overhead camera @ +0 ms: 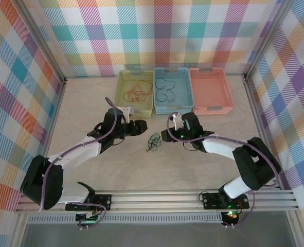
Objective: Untangle the cables
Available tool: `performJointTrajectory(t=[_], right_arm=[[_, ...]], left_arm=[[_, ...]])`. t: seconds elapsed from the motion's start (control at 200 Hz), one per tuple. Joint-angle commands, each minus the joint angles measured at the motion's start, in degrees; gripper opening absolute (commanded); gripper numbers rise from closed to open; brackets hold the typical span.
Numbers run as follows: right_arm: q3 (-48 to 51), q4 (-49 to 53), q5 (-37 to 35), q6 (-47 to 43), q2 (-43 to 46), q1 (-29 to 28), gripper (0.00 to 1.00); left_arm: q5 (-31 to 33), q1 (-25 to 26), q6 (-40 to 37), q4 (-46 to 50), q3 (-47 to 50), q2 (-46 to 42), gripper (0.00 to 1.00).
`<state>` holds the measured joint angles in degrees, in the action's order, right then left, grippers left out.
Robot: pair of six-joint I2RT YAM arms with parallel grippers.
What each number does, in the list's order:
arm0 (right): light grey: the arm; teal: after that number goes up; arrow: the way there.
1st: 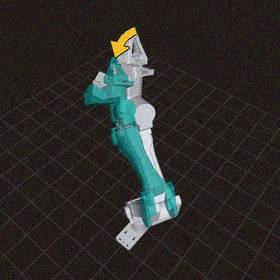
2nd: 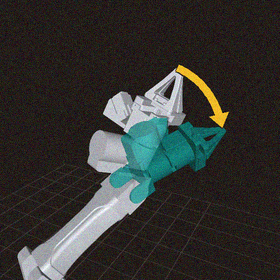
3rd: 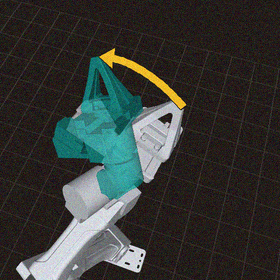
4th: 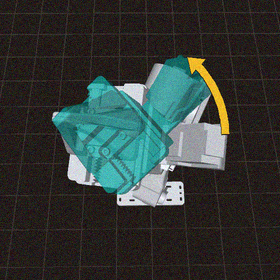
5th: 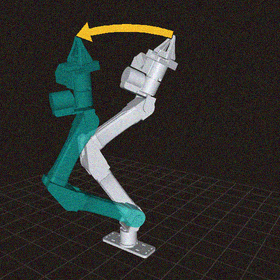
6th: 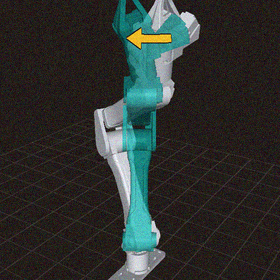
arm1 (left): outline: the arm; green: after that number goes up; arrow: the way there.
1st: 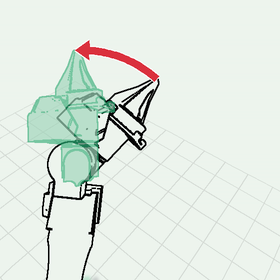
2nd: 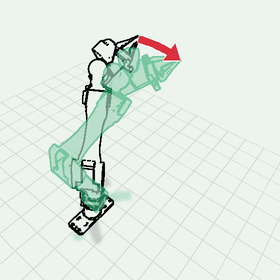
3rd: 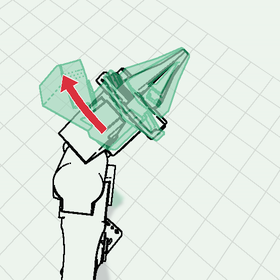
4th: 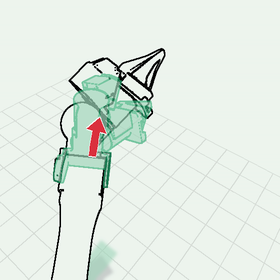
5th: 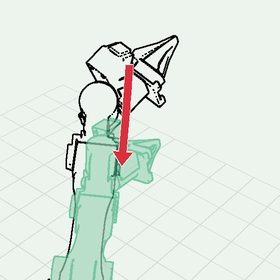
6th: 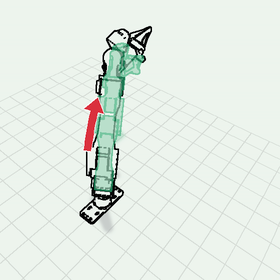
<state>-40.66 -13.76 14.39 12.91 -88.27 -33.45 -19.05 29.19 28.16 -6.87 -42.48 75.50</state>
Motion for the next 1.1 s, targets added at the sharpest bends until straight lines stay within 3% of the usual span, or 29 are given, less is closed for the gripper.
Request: performJointTrajectory(t=[0.0,0.295,0.725,1.095], right_arm=[[-2.5,3.4,-1.5,-3.1,-1.9,-0.5,0.52],[-8.1,12.3,-3.3,-3.6,-7.0,-0.7,0.47],[-7.3,12.6,-3.2,-4.8,-6.4,-1.9,0.51],[-8.4,15.3,-5.8,-5.4,-7.4,-3.2,0.46]], left_arm=[[-0.5,0.4,0.8,-3.4,1.1,0.1,0.57],[0.9,0.5,0.8,-4.4,3.1,-0.7,0.57],[1.2,0.5,0.4,-3.8,2.8,0.0,0.56],[2.1,0.5,0.0,-3.1,2.8,-0.4,0.56]])
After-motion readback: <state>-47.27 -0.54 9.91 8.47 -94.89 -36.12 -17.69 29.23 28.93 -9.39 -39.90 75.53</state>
